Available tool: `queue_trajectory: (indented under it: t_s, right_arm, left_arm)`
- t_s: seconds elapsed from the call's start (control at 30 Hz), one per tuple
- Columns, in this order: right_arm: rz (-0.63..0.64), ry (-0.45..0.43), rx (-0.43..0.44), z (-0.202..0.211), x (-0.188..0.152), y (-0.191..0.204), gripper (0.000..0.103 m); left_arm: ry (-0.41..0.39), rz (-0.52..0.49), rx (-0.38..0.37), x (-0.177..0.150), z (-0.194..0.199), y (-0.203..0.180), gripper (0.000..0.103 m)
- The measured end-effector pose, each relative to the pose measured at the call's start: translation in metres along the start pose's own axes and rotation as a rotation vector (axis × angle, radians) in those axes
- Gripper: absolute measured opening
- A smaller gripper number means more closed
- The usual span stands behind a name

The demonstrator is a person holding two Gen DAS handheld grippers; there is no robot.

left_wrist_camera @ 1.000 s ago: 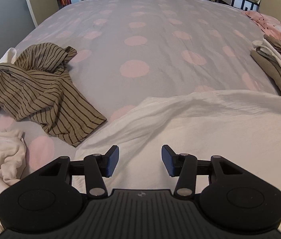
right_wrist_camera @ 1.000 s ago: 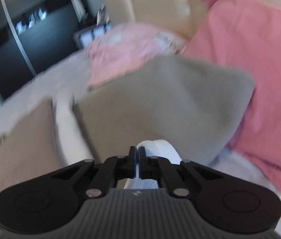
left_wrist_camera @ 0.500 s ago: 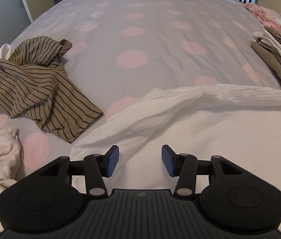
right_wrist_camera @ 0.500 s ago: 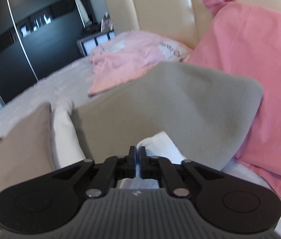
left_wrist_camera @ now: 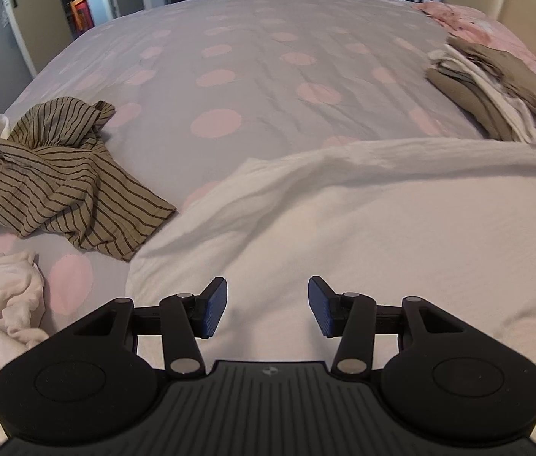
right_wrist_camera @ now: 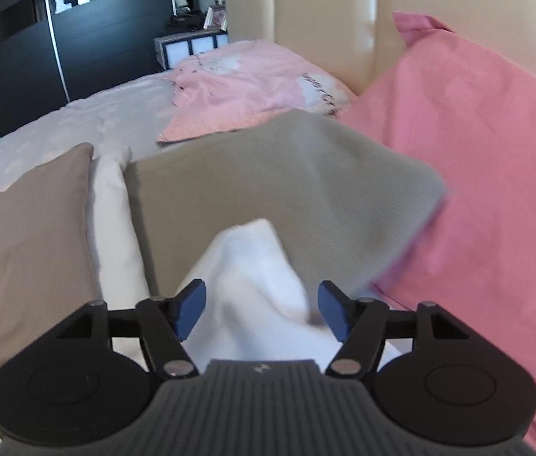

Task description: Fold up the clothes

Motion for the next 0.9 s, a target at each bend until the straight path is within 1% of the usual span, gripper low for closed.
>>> queue_trajectory:
  t_s: [0.1, 0.27, 0.4, 0.5, 0.67, 0.9]
  right_arm:
    - [-0.014, 0.018, 0.030, 0.026, -0.012, -0.010, 0.069]
    - [0.040, 0.056, 0.069, 0.073, -0.037, -0.016, 0.069]
    - [0.086, 0.084, 0.086, 0.113, -0.063, -0.020, 0.070]
    - [0.098, 0.126, 0.109, 0.137, -0.088, -0.028, 0.070]
    - [0.161, 0.193, 0.106, 0.172, -0.128, -0.042, 0.070]
    - [0.249, 0.239, 0.132, 0.212, -0.173, -0.064, 0.070]
  left_arm:
    - [-0.006, -0.046, -0.031, -0.019, 0.020, -0.008, 0.045]
    - [-0.007, -0.096, -0.064, -0.053, 0.049, -0.016, 0.045]
    - [0.019, -0.096, -0.067, -0.081, 0.067, -0.015, 0.045]
    - [0.027, -0.106, -0.067, -0.102, 0.084, -0.016, 0.045]
    - [0.055, -0.110, -0.080, -0.135, 0.109, -0.018, 0.045]
    - [0.058, -0.127, -0.117, -0.165, 0.134, -0.031, 0.045]
Point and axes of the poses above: each gripper's, at about its wrist camera, not at the fingertips, and z roughly against the way its jaws point, y to its left, x to its top, the point moved 4 cm from there along -z, roughly the way its jaws point, and after that the axes turned 8 degrees about z, right-handed, at the moved point
